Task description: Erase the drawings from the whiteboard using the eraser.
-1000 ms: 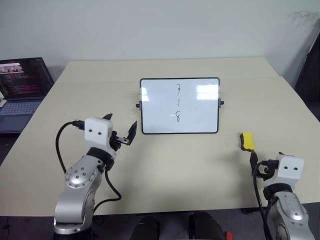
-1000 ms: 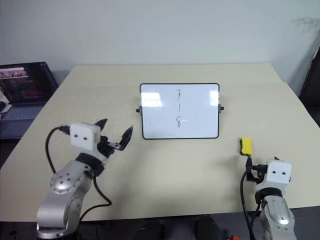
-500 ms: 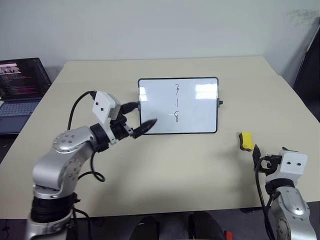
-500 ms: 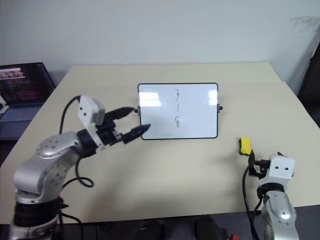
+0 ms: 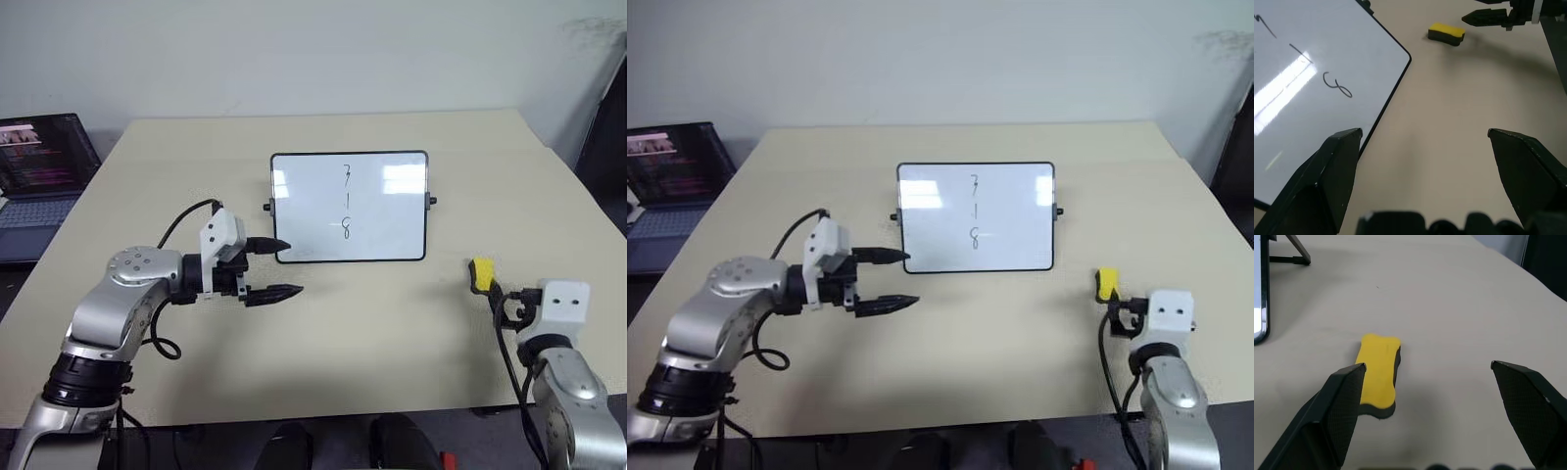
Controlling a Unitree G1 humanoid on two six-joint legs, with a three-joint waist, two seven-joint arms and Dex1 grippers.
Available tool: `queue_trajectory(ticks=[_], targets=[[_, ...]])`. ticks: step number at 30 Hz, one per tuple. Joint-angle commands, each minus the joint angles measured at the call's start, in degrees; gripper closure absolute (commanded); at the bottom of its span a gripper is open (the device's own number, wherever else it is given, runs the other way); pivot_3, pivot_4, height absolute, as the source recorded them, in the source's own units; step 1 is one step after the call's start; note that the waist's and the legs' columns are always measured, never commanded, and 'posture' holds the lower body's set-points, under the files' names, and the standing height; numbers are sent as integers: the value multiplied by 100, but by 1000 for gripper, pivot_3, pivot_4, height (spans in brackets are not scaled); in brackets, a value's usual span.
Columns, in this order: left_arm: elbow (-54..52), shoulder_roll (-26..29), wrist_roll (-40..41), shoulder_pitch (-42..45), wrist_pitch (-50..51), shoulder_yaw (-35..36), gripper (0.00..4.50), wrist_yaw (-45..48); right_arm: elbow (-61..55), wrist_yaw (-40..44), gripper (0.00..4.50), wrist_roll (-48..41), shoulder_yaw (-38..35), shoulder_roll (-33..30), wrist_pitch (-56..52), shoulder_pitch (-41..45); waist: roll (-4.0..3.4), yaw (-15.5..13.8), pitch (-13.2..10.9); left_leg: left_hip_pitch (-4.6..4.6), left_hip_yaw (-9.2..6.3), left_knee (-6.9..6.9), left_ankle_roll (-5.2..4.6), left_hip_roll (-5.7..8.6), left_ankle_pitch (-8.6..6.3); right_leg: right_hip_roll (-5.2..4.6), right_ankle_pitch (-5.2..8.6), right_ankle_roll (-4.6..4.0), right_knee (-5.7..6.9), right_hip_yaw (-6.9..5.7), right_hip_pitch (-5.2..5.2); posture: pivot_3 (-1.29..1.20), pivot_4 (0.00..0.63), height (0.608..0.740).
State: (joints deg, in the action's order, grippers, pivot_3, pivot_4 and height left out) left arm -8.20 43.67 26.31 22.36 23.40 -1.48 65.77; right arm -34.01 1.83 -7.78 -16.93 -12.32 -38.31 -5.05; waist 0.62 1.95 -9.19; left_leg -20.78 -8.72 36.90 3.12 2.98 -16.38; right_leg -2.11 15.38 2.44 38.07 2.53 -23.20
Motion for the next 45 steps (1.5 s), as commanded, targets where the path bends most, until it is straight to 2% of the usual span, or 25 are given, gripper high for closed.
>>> queue_trajectory(ticks=[1,6,12,15,34,45], targets=[[86,-168,-183,91,-303,-114,0,-30,-598,-362,23,-381,-304,157,-1506,892,-1,3,0,0,-4,1,0,0,0,0,0,0,1,0,0,0,150,740],[88,-372,-315,94,-477,-122,0,-192,-817,-826,23,-496,-549,653,-2999,1998,-1,-13,0,-4,-27,-1,1,2,0,1,-1,-1,2,-11,-2,0,150,740],[140,-464,-374,143,-559,-18,0,-394,-866,-1027,23,-335,-728,894,-4366,2489,-1,-20,0,-13,-34,-3,1,18,0,-12,2,4,-3,-13,-7,0,150,740],[82,-464,-357,109,-541,9,0,-469,-815,-1050,23,-208,-701,839,-4663,2561,-2,-14,0,-12,-33,-3,0,17,0,-12,2,4,-1,-13,-8,0,150,740],[-195,-374,-324,23,-376,88,0,-727,7,-695,23,220,-350,527,-3850,2134,-2,-3,-1,-10,-29,-3,-1,17,-1,-9,2,4,4,-12,-8,0,150,740],[-303,-388,-324,26,-278,131,0,-877,371,-643,23,245,-403,458,-3602,2265,-2,-2,-1,-10,-29,-3,-1,16,-1,-8,2,4,4,-13,-8,0,150,740]])
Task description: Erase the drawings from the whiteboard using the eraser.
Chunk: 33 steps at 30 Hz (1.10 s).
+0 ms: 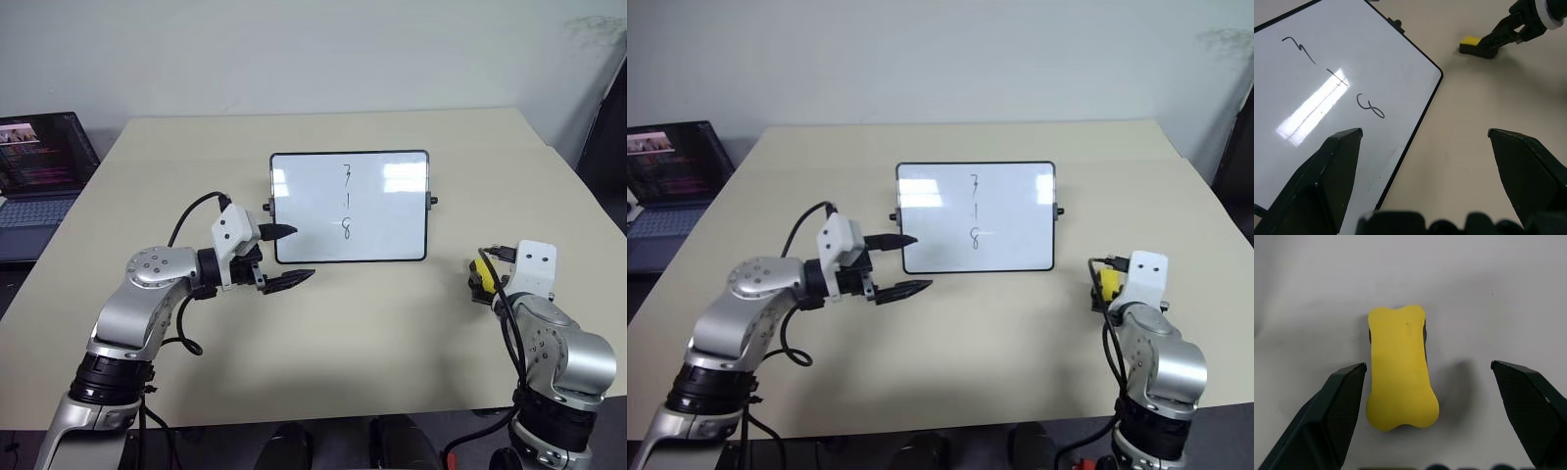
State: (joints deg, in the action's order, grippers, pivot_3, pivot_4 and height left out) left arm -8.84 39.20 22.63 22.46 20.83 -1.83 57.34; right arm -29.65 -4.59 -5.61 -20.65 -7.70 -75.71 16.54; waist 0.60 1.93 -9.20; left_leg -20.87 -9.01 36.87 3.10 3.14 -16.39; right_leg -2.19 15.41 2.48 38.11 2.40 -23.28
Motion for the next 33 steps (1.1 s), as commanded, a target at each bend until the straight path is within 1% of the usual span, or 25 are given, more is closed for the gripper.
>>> queue_trajectory(ticks=[1,22,25,29,31,33], targets=[[-240,65,45,21,-13,171,0,-38,-47,-9,23,26,-31,10,151,121,0,0,0,0,1,0,0,0,0,0,0,0,0,0,0,0,150,740],[-305,116,44,15,54,169,0,-79,63,-65,23,37,-4,54,172,290,0,-1,0,0,0,0,0,0,0,0,0,0,0,0,0,0,150,740],[-274,119,30,50,56,170,0,-71,88,-66,599,37,0,56,179,298,0,-1,0,0,0,0,0,0,0,0,0,0,0,0,0,0,150,740],[-275,113,23,61,48,179,0,-85,70,-63,1960,21,-14,96,145,274,0,-1,0,0,0,0,0,0,0,0,0,0,0,0,0,0,150,740],[-271,109,24,79,48,183,0,-92,51,-65,2738,20,-23,110,122,268,0,-1,0,0,0,0,0,0,0,0,0,0,0,0,0,0,150,740],[-253,105,18,98,38,184,0,-96,48,-62,3427,22,-25,114,116,267,0,-1,0,0,0,0,0,0,0,0,0,0,0,0,0,0,150,740]])
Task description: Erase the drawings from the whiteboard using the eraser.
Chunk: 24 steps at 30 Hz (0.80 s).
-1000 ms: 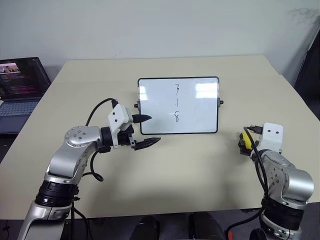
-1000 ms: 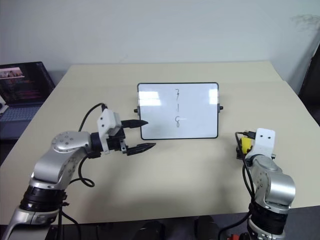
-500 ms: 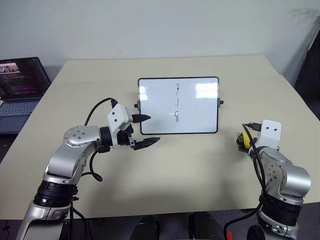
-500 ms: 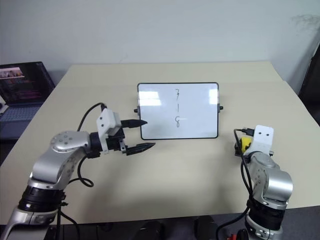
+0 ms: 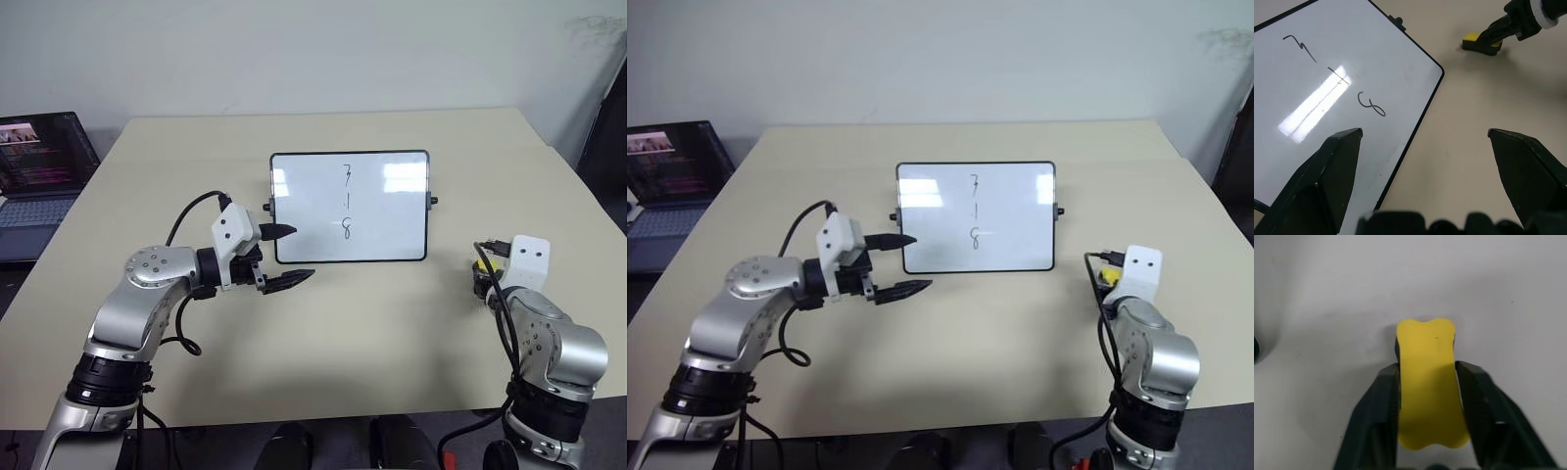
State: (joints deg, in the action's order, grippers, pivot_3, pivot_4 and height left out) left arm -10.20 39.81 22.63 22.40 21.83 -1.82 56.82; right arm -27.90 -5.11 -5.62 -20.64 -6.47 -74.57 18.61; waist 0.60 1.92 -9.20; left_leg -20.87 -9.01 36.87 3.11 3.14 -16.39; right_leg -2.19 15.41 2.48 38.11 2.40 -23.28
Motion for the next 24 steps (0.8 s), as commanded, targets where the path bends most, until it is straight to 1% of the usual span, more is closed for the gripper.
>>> queue_trajectory(ticks=[1,2,12,13,14,18,24], targets=[[-109,42,15,109,-66,183,0,-46,-126,-9,3602,23,-26,-11,1,58,0,0,0,0,0,0,0,0,0,0,0,0,0,0,0,0,150,740],[-99,40,11,114,-73,181,0,-45,-122,-7,3670,24,-25,-13,1,57,0,0,0,0,0,0,0,0,0,0,0,0,0,0,0,0,150,740],[-67,32,-5,122,-109,181,0,-44,-132,-10,3673,46,-16,-41,-20,16,0,0,0,0,0,1,0,0,0,0,0,0,1,0,1,0,150,740],[-65,34,-5,122,-111,183,0,-43,-136,-14,2960,51,-14,-41,-22,11,0,0,0,0,0,1,0,0,0,0,0,0,0,0,0,0,150,740],[-65,37,-4,120,-113,187,0,-41,-138,-18,2762,54,-14,-36,-25,9,0,0,0,0,0,1,0,0,0,0,0,0,0,0,1,0,150,740],[-68,41,-4,115,-111,190,0,-42,-113,-30,1363,59,-32,8,-47,34,0,0,0,0,0,0,0,0,0,0,0,0,0,0,1,0,150,740],[-83,47,0,94,-100,192,0,-41,-75,-38,1363,71,-37,35,-51,43,0,0,0,0,0,0,0,0,0,0,0,0,0,0,1,0,150,740]])
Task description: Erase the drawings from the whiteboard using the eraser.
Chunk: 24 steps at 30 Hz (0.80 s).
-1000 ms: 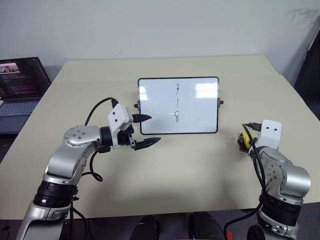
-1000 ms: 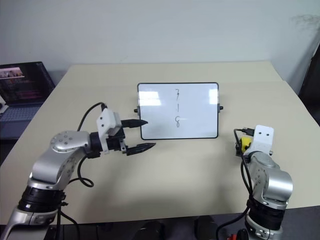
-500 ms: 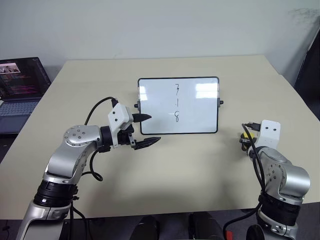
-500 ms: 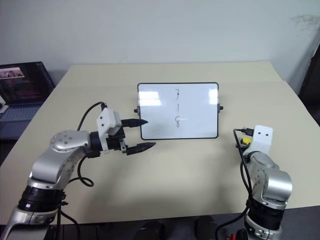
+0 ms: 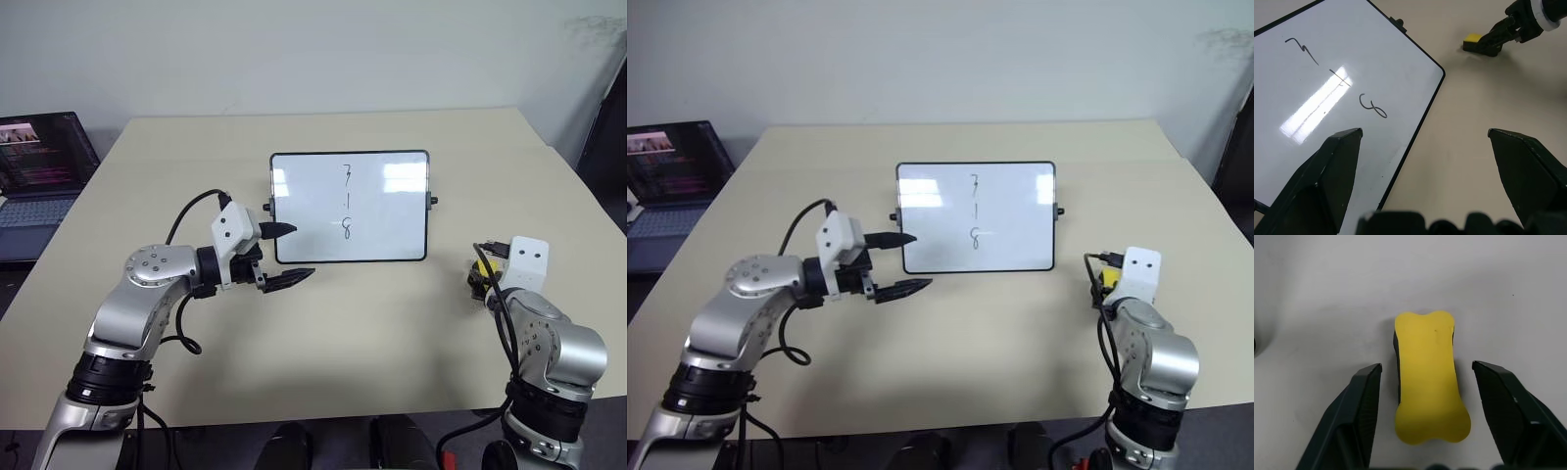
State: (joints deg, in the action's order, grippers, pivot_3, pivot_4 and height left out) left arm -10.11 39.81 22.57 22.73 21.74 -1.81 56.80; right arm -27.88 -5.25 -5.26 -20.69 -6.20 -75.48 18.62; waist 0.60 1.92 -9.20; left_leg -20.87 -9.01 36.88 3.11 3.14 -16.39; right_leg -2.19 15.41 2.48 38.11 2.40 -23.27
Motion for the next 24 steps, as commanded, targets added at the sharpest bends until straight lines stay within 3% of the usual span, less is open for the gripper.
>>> queue_trajectory(ticks=[1,24], targets=[[-91,46,7,62,-88,189,0,-39,-67,-23,1363,38,-28,6,43,43,0,0,0,0,0,0,0,0,0,0,0,0,0,0,0,0,150,740],[-82,54,-1,91,-83,173,0,-38,8,-109,1363,54,-95,13,115,88,0,0,0,0,0,0,0,0,0,0,0,0,0,0,0,0,150,740]])
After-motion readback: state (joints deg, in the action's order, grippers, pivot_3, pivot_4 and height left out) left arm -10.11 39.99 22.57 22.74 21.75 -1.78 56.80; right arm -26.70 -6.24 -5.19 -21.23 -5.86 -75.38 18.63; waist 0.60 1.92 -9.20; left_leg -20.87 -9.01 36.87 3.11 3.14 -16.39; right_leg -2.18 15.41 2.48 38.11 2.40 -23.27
